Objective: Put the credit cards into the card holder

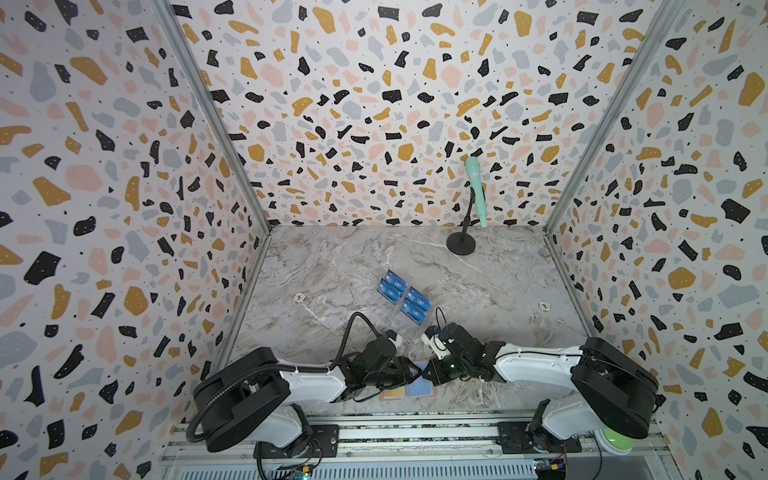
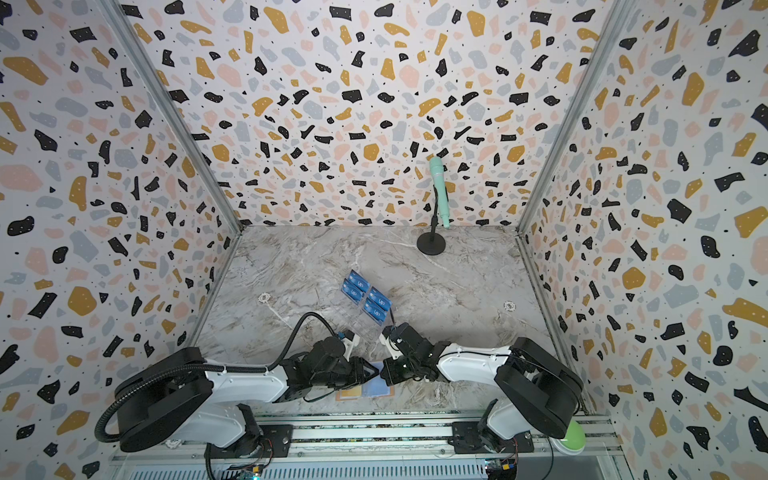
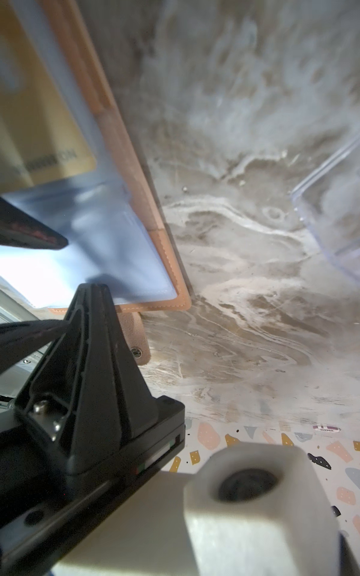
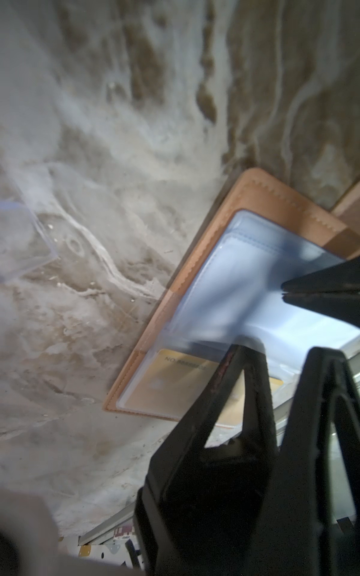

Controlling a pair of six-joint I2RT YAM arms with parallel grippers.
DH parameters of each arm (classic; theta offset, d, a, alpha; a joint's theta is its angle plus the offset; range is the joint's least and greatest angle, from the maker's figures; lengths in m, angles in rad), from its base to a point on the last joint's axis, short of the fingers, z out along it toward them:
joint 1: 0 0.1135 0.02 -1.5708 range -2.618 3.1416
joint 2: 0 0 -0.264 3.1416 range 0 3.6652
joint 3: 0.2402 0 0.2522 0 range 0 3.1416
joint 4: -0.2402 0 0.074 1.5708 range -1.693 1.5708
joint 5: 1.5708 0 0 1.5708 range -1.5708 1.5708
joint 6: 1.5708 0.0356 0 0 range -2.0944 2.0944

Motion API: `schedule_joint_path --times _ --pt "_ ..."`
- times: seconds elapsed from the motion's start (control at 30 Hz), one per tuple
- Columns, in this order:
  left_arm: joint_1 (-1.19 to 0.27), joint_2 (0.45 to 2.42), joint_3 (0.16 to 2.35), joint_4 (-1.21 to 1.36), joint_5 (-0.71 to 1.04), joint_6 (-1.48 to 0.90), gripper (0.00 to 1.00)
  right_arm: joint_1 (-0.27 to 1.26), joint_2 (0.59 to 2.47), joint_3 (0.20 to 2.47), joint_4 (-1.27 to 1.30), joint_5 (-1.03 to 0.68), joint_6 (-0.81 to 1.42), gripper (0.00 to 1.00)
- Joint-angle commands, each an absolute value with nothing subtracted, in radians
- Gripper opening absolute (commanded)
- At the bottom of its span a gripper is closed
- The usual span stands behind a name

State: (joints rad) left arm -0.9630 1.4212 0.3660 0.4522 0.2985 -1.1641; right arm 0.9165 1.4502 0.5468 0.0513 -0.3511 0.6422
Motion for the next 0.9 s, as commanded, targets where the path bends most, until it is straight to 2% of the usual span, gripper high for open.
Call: schedule_joint_path --times 0.0,0.3,0.4,0.47,0.73,0.87 --pt "-0.962 1.441 0.347 0.528 0.312 -1.156 0.4 0.918 1.454 0.537 -0.018 -0.326 0.641 0.05" --pt "-0.962 1.465 0.329 0.566 0.308 -1.163 0.39 0.919 1.424 0.532 -0.02 -0.313 0.656 0.05" --pt "-0.962 1.472 0.314 0.594 0.302 -1.181 0.36 0.916 1.399 0.528 -0.02 -0.301 0.664 0.05" --pt "-0.962 1.469 0.294 0.618 0.304 -1.205 0.3 0.917 1.381 0.525 -0.025 -0.291 0.671 0.05" --pt "-0.963 1.442 0.271 0.649 0.28 -1.219 0.29 0.917 1.344 0.509 -0.012 -0.279 0.686 0.05" --pt "-0.963 1.467 0.249 0.725 0.291 -1.252 0.19 0.916 1.357 0.503 0.004 -0.29 0.687 0.05"
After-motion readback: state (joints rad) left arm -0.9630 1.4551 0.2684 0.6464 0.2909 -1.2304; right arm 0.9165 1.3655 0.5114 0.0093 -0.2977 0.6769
